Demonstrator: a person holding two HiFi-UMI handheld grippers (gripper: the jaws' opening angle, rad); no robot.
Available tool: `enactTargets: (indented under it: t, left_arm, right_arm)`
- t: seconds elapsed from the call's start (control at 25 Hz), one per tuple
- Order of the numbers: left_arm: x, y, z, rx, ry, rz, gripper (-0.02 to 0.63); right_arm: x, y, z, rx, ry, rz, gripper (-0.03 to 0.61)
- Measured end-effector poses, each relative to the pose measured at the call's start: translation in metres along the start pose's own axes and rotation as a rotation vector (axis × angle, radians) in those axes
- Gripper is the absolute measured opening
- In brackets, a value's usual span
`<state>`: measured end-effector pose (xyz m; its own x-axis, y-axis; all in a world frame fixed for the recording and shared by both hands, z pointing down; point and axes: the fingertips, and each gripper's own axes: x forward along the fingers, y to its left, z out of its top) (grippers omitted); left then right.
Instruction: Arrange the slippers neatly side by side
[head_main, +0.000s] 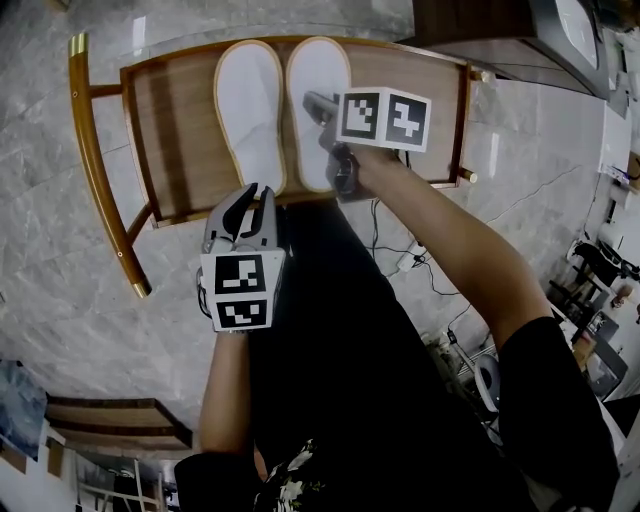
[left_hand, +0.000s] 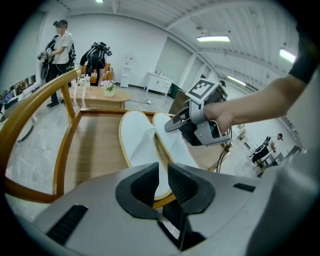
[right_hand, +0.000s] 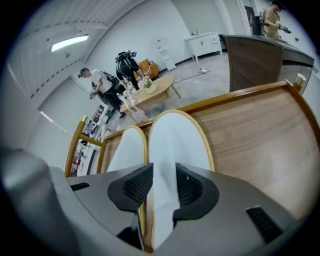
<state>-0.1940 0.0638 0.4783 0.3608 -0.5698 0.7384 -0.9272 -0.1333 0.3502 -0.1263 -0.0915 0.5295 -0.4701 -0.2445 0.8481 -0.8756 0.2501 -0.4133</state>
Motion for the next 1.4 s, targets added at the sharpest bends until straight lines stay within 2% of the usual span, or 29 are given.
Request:
enactTargets:
  t: [0.12, 0.28, 0.44, 0.48, 0.52, 0.56, 0.64, 0.76, 0.88, 1.08, 1.24, 1.4]
  left_arm:
    - [-0.001, -0.003, 0.004, 0.016, -0.006, -0.002, 0.054]
    - [-0.007, -0.001, 0.014, 0.058, -0.015, 0.001, 0.054]
    - [-0.023, 0.002, 0.036, 0.093, -0.059, 0.024, 0.041]
    - [-0.028, 0.002, 0.043, 0.104, -0.075, 0.033, 0.038]
    - [-0.033, 0.003, 0.050, 0.117, -0.090, 0.043, 0.032]
    - [-0.039, 0.003, 0.057, 0.132, -0.103, 0.053, 0.028]
    - [-0.051, 0.001, 0.068, 0.157, -0.121, 0.071, 0.023]
    - [-0.082, -0.005, 0.083, 0.196, -0.146, 0.104, 0.015]
    - [-0.119, -0.006, 0.110, 0.242, -0.223, 0.170, 0.011]
    - [-0.173, -0.009, 0.164, 0.308, -0.452, 0.281, 0.006]
    - [-0.201, -0.023, 0.204, 0.388, -0.621, 0.292, 0.006]
    - [-0.214, -0.041, 0.218, 0.409, -0.670, 0.289, 0.006]
  right_arm:
    - [-0.007, 0.007, 0.005, -0.083, -0.025, 0.017, 0.149]
    - [-0.029, 0.018, 0.011, -0.195, -0.072, 0.035, 0.156]
    - [-0.065, 0.025, 0.008, -0.237, -0.129, 0.062, 0.151]
    - [-0.077, 0.023, 0.007, -0.236, -0.156, 0.057, 0.111]
    - [-0.090, 0.022, 0.007, -0.242, -0.194, 0.048, 0.043]
    - [-0.104, 0.021, 0.008, -0.254, -0.237, 0.037, 0.010]
    - [-0.134, 0.023, 0.010, -0.281, -0.324, 0.032, 0.000]
    - [-0.185, 0.037, 0.003, -0.247, -0.426, 0.075, 0.000]
    - [-0.229, 0.056, 0.006, -0.267, -0.540, 0.097, 0.000]
    - [-0.262, 0.077, 0.020, -0.473, -0.670, 0.030, 0.000]
    - [-0.295, 0.094, 0.049, -0.564, -0.829, -0.014, 0.000]
    - [-0.328, 0.103, 0.056, -0.631, -0.924, -0.034, 0.000]
